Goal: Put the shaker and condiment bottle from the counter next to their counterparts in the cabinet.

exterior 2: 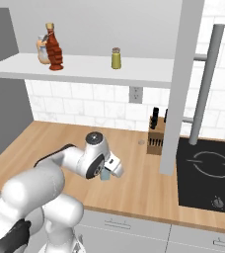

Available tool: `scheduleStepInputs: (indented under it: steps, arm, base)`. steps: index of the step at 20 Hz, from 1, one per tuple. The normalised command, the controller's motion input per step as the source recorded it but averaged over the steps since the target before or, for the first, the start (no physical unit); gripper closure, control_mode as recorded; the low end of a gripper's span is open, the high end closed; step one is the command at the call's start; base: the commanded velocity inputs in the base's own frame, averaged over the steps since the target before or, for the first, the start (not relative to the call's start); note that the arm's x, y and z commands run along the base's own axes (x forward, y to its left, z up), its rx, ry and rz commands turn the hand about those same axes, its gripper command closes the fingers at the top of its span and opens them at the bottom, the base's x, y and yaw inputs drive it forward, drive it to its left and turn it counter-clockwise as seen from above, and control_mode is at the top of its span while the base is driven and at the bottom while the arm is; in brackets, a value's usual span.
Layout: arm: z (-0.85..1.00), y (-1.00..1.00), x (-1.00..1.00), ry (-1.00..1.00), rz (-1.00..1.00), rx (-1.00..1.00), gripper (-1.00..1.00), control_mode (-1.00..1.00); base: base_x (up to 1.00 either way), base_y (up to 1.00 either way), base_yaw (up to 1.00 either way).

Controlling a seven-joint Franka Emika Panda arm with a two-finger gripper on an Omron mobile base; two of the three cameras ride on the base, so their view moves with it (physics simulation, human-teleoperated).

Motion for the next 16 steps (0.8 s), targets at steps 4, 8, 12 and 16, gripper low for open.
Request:
scheduleStepInputs:
  steps: [4,8,12,16]
  arm:
    - [-0.23,0.36,0.0,0.0,0.0,-0.02,-1.0,-1.0]
    - [-0.22,0.28,0.0,0.0,0.0,-0.01,-1.0,-1.0]
    - [-0.33,0.03,0.0,0.0,0.0,0.0,-1.0,-1.0]
    - [-0.4,-0.2,0.0,-0.01,0.0,0.0,-1.0,-1.0]
  base:
    - [0.0,0.0,0.0]
    - [0.0,0.0,0.0]
    - [0.0,0.0,0.0]
    - [0.0,0.0,0.0]
